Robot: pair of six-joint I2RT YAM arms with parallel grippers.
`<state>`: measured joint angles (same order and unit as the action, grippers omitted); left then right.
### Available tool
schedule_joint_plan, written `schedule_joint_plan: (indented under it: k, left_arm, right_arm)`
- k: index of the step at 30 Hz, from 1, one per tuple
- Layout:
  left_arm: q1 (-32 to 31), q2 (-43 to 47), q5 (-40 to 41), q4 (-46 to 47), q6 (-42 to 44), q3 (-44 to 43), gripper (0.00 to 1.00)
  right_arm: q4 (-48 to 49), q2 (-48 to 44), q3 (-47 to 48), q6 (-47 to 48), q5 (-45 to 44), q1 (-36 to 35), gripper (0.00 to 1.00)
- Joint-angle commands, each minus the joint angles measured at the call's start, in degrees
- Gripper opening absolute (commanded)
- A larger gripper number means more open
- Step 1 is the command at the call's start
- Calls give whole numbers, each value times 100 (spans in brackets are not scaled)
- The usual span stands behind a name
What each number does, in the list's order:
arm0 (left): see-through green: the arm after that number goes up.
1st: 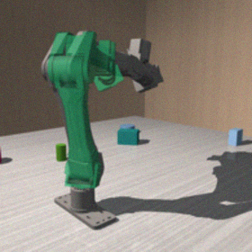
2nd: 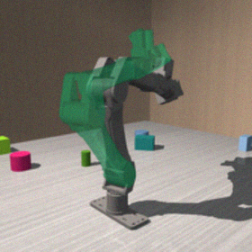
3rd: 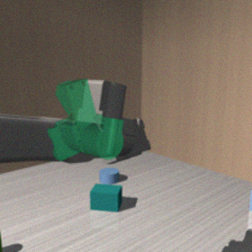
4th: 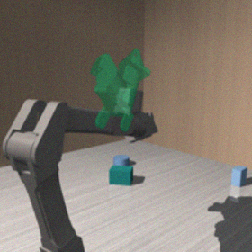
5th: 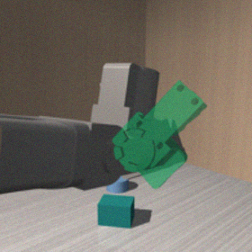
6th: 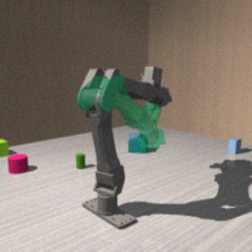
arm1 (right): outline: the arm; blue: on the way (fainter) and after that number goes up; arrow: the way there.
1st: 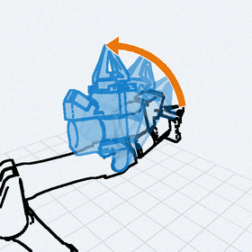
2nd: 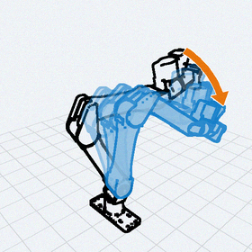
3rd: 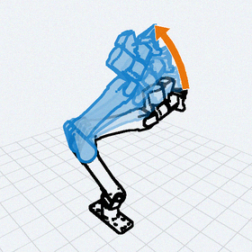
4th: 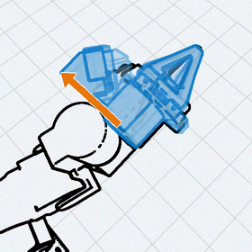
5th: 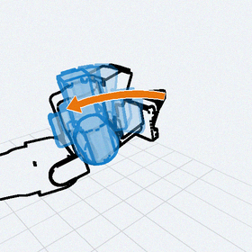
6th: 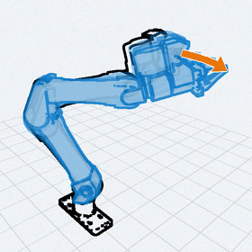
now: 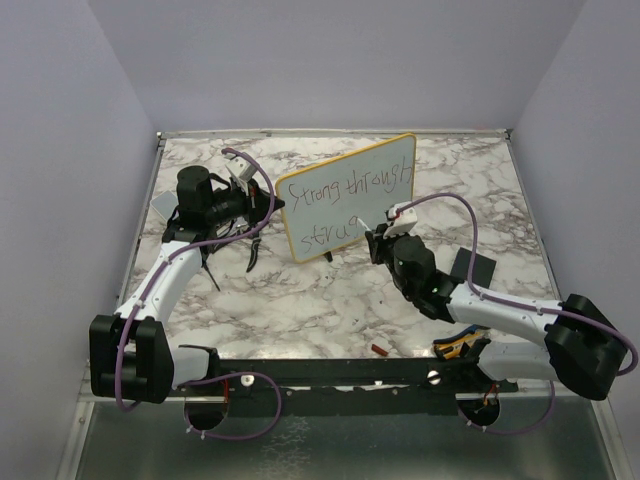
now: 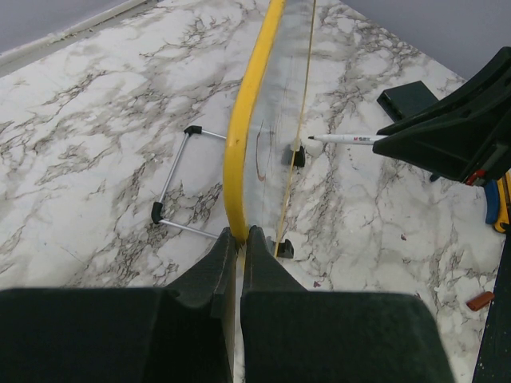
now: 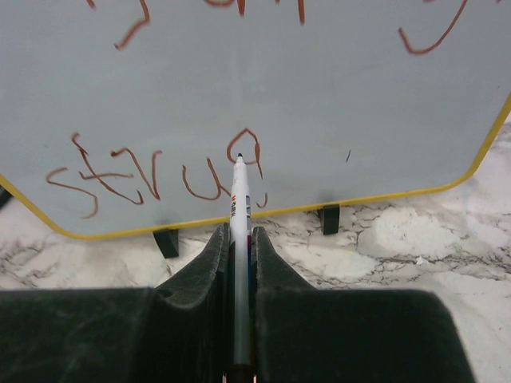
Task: Write a sentence on the whiteboard
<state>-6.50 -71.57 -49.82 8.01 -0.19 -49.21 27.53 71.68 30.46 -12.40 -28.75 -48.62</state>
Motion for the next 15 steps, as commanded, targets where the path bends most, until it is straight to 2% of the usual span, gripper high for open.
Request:
schedule_joint_plan:
  k: [1,15]
  left_arm:
    - [9,99,78,76,168,86,0]
    - [16,117,87,74,168,102,0]
  right_arm:
    - [-276,-243,-31,191,-371,40,1]
    - [102,237,97,423,-288,435,1]
